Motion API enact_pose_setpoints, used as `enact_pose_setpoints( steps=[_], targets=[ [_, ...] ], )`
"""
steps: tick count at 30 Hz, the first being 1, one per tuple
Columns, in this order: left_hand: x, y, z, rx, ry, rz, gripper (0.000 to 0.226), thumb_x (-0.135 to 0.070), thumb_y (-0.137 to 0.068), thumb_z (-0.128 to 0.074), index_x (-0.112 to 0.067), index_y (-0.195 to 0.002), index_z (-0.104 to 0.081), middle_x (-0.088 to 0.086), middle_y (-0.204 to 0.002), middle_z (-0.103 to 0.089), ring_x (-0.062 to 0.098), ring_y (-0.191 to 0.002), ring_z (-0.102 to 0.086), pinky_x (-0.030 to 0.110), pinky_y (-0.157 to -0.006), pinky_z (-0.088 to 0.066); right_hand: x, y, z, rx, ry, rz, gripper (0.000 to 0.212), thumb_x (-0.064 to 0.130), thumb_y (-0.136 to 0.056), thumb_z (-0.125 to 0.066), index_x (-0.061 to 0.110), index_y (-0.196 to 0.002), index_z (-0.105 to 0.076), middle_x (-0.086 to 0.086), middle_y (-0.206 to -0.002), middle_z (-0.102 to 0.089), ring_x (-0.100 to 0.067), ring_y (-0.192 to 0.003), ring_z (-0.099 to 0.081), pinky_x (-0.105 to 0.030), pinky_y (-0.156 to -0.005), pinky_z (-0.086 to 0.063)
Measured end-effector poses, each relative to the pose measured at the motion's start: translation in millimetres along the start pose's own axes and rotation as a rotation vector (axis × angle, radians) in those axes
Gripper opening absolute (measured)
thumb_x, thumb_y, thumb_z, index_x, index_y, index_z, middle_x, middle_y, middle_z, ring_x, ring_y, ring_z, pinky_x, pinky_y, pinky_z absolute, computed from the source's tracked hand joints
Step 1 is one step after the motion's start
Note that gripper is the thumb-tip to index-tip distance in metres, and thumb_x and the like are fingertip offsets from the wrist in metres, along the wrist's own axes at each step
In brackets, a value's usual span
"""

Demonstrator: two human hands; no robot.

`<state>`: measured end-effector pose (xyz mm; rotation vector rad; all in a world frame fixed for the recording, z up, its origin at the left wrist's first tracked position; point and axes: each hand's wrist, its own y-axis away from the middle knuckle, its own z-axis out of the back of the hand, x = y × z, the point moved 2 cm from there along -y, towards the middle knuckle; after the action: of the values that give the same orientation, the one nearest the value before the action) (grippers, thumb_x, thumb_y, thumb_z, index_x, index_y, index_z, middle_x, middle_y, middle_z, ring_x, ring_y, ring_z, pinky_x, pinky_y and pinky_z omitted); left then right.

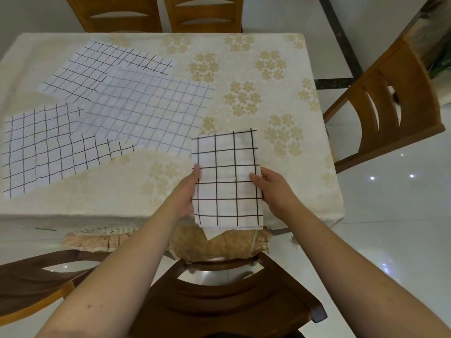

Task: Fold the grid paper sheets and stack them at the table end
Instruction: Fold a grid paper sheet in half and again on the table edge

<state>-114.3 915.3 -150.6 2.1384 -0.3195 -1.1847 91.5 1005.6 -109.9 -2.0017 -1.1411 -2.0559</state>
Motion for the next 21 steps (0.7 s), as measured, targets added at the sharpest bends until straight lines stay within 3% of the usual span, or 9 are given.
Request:
enact_pose_setpoints(
  steps=[4, 7, 10, 11, 13, 17, 21],
  targets=[
    [-10, 5, 5, -0.087, -0.386, -0.140, 0.024, -0.024, -0.089, -0.066, -0.016, -0.112, -0.066, 0.010, -0.115, -0.070, 0.023, -0.100, -0.070, 0.042, -0.088, -0.055, -9, -3, 11, -0.052, 0.045, -0.037, 0.020, 0.019, -0.096, -0.057, 0.018, -0.113, -0.069, -0.009, -0.103, -0.074, -0.028, -0.096, -0.070, -0.050, -0.085, -0.056],
    [-18, 11, 6, -0.080, -0.577, -0.193, 0.027, -0.022, -0.087, -0.070, -0.016, -0.114, -0.067, 0.000, -0.104, -0.074, 0.014, -0.092, -0.071, 0.036, -0.085, -0.056, -10, -4, 19, -0.054, 0.174, -0.025, 0.015, 0.021, -0.093, -0.062, 0.020, -0.104, -0.072, -0.011, -0.093, -0.075, -0.028, -0.089, -0.071, -0.046, -0.080, -0.059],
    [-25, 15, 6, -0.084, -0.682, -0.260, 0.019, -0.017, -0.090, -0.067, -0.014, -0.108, -0.068, -0.009, -0.089, -0.074, -0.006, -0.067, -0.065, 0.012, -0.066, -0.052, -9, -5, 25, -0.004, 0.194, -0.046, 0.013, 0.017, -0.091, -0.066, 0.012, -0.101, -0.071, -0.008, -0.090, -0.076, -0.025, -0.087, -0.072, -0.034, -0.074, -0.060],
    [-25, 15, 6, -0.081, -0.692, -0.272, 0.018, -0.016, -0.090, -0.066, -0.013, -0.107, -0.067, -0.011, -0.092, -0.073, -0.007, -0.065, -0.064, 0.009, -0.063, -0.050, -7, -4, 26, 0.015, 0.207, -0.041, 0.011, 0.016, -0.090, -0.066, 0.011, -0.099, -0.071, -0.007, -0.088, -0.076, -0.024, -0.084, -0.073, -0.031, -0.072, -0.059],
    [-27, 17, 8, -0.073, -0.686, -0.276, 0.018, -0.015, -0.090, -0.066, -0.013, -0.107, -0.068, -0.007, -0.099, -0.072, -0.004, -0.073, -0.067, 0.011, -0.069, -0.052, -5, -5, 29, 0.038, 0.234, -0.013, 0.007, 0.012, -0.091, -0.065, 0.014, -0.094, -0.072, -0.004, -0.084, -0.076, -0.018, -0.080, -0.073, -0.028, -0.070, -0.059],
    [-26, 16, 14, -0.074, -0.615, -0.251, 0.022, -0.013, -0.089, -0.066, -0.020, -0.109, -0.072, -0.001, -0.107, -0.074, 0.015, -0.100, -0.069, 0.033, -0.087, -0.054, -5, -5, 32, 0.006, 0.259, 0.057, 0.023, 0.001, -0.092, -0.059, 0.018, -0.085, -0.074, -0.001, -0.082, -0.075, -0.016, -0.079, -0.072, -0.027, -0.075, -0.059],
    [-26, 16, 11, -0.087, -0.593, -0.253, 0.024, 0.002, -0.090, -0.061, -0.012, -0.104, -0.074, 0.005, -0.101, -0.074, 0.020, -0.094, -0.070, 0.034, -0.083, -0.056, -2, -5, 33, -0.032, 0.190, 0.060, 0.028, -0.005, -0.092, -0.052, 0.011, -0.088, -0.074, -0.002, -0.087, -0.074, -0.011, -0.076, -0.071, -0.020, -0.068, -0.056]
  ],
)
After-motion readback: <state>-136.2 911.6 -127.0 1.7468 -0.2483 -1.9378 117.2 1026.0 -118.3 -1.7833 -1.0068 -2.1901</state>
